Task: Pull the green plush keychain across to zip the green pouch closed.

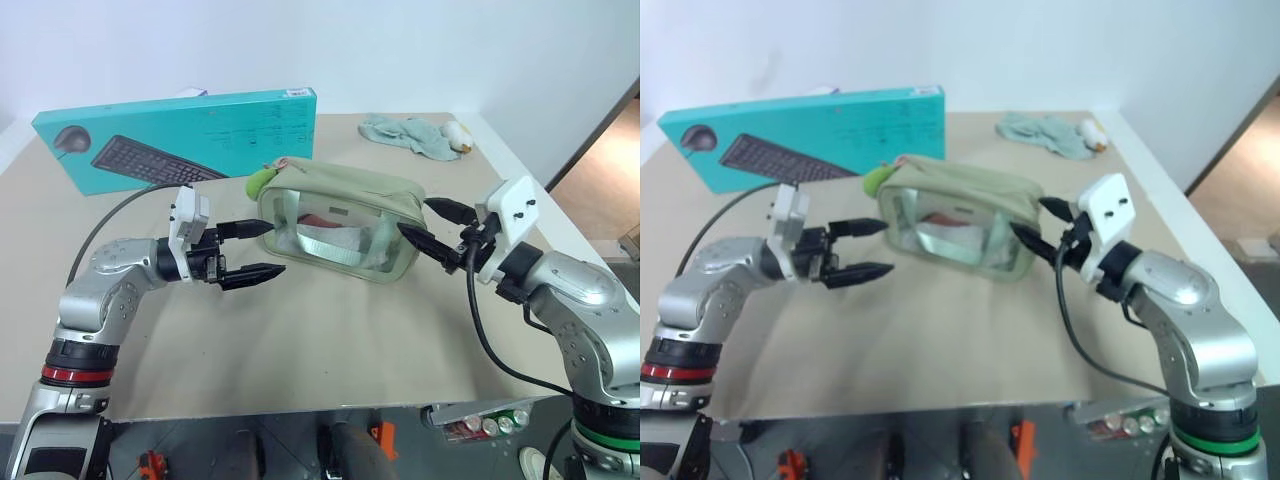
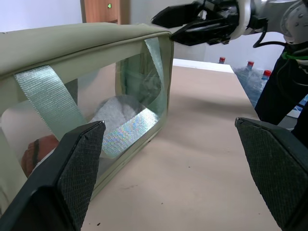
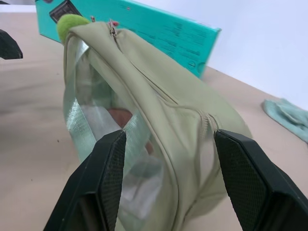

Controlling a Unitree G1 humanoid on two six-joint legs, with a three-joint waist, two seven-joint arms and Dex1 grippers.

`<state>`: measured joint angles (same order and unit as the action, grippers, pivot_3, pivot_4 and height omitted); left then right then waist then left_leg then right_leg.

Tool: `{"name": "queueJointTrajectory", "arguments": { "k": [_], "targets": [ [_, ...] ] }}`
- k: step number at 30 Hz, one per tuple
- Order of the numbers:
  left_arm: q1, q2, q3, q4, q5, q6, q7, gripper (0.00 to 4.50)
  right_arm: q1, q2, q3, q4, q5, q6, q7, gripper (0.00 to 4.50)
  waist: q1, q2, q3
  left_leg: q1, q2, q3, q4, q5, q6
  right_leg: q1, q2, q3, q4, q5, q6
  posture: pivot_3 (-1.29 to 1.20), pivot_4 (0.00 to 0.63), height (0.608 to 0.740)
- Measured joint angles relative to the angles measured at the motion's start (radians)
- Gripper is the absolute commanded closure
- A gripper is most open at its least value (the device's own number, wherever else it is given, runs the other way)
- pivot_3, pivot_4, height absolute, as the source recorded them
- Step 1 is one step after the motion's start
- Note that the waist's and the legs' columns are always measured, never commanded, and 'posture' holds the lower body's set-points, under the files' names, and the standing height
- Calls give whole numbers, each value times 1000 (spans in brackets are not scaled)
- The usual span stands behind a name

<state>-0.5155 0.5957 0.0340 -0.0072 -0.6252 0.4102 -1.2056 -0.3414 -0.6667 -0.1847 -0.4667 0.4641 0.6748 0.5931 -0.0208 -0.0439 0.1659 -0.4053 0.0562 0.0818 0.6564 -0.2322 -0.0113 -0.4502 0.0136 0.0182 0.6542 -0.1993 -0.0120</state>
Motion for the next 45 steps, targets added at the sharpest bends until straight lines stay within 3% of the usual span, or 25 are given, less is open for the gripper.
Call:
{"name": "queueJointTrajectory", "arguments": {
  "k": [6, 9, 18, 28, 40, 45],
  "targets": [
    [0, -3, 1, 1, 12, -7, 8, 0, 0, -1, 28, 47, -1, -13, 30, 3687, 0, 0, 0, 0, 0, 0, 0, 0, 0, 0, 0, 0, 0, 0, 0, 0, 150, 740],
    [0, -7, 5, 1, 16, -12, 22, 0, -8, -14, 36, 84, -10, -48, 66, 4432, 0, 0, 0, 0, 0, 0, 0, 0, 0, 0, 0, 0, 0, 0, 0, 0, 150, 740],
    [1, -3, 12, -1, -3, 25, 24, 0, -82, -54, 55, 270, -24, -255, 299, 4432, 0, 0, 0, 0, 0, -1, 0, 0, 0, 0, 0, -1, 0, 0, 0, 0, 150, 740],
    [2, 16, 28, -56, -62, 107, 41, 0, -197, -83, 73, 425, 50, -267, 581, 4432, 0, 0, 0, 0, 1, -1, 0, 0, 0, 0, 0, -1, 0, 0, 0, 0, 150, 740],
    [75, 58, 64, -165, -133, 190, 65, 0, -219, -59, 108, 460, -9, -369, 604, 4432, -1, 0, 0, 0, 1, -1, 0, 0, 0, 0, 1, -1, 1, 0, 0, 0, 150, 740],
    [88, 81, 151, -221, -227, 280, 145, 0, -172, -59, 105, 437, -23, -408, 566, 4432, -1, 0, 0, 1, 1, -1, 0, 0, 0, 0, 1, -1, 1, 0, 0, 0, 150, 740]
  ]
}}
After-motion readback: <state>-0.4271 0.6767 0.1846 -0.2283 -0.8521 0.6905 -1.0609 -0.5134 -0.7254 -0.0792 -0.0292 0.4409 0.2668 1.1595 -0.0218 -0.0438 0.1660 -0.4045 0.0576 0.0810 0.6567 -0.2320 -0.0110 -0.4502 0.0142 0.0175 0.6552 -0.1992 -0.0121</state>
